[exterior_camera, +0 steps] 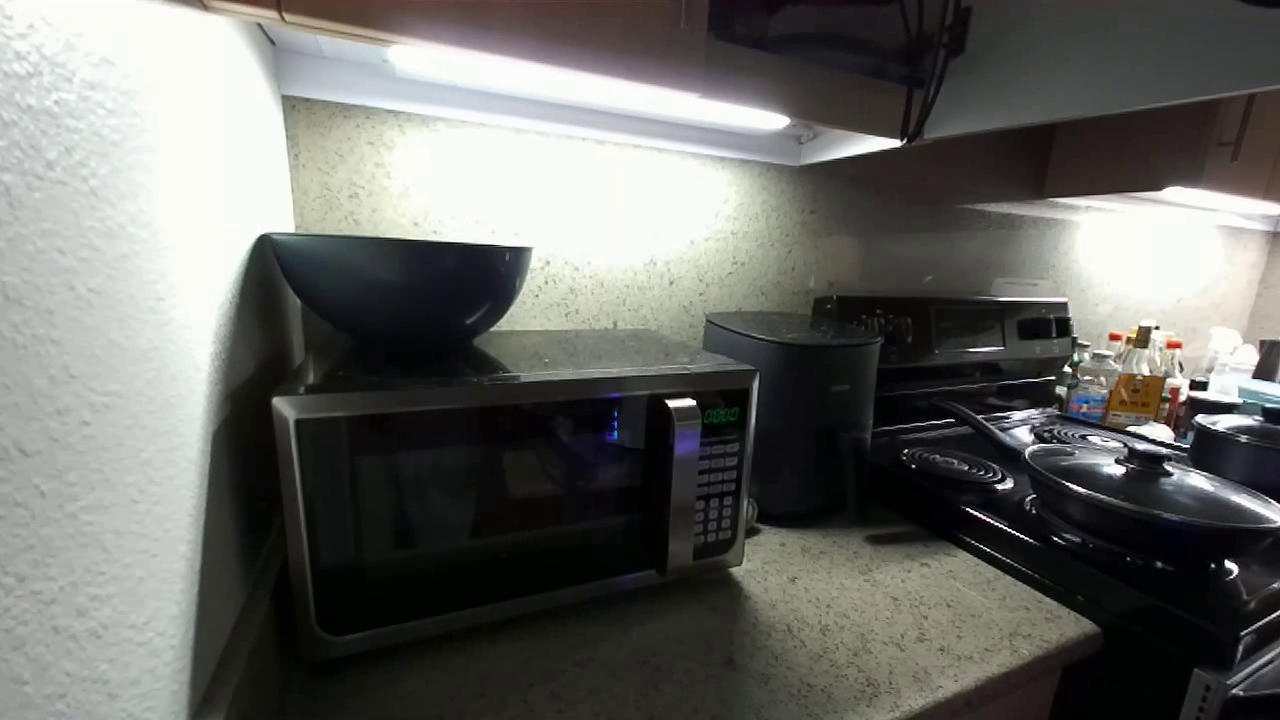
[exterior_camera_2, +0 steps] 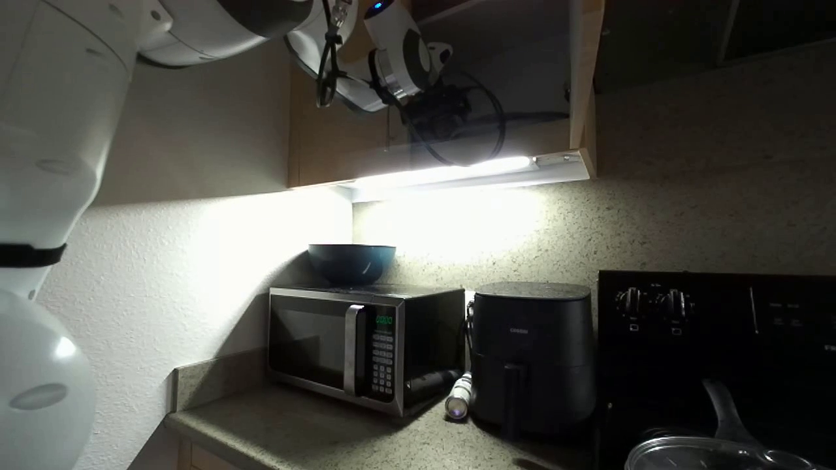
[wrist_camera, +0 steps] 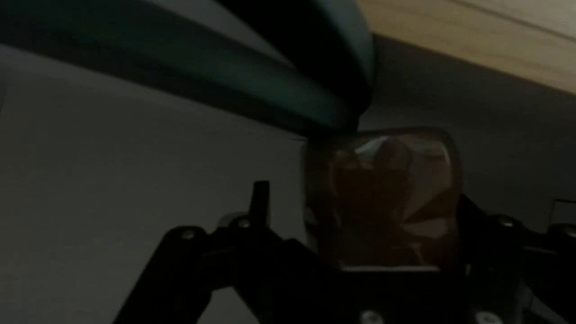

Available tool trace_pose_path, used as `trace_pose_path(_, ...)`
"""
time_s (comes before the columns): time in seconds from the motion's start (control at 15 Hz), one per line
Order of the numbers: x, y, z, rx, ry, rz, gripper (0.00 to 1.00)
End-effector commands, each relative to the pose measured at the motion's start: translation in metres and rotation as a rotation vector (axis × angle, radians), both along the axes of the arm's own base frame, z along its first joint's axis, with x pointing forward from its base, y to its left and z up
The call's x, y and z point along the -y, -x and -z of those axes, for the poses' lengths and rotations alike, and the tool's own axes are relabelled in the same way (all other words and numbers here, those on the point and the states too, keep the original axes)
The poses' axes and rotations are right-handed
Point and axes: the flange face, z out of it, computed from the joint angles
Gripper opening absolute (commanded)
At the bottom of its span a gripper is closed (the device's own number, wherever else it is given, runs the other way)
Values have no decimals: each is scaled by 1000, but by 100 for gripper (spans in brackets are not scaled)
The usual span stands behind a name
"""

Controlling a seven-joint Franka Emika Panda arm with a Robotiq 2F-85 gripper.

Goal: Pick up the bottle and position it inside the wall cabinet

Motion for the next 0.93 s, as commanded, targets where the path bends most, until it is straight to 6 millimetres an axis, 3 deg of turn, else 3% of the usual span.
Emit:
trace_pose_path(0.0, 3, -1, -2, 32, 45, 9, 100)
trace_pose_path(0.4, 8, 5, -12, 94, 105, 27, 100)
trace_pose_path(0.67, 8, 20, -24, 156, 213, 52, 100)
trace_pose_path(0.87, 23, 12, -35, 213, 287, 116, 100)
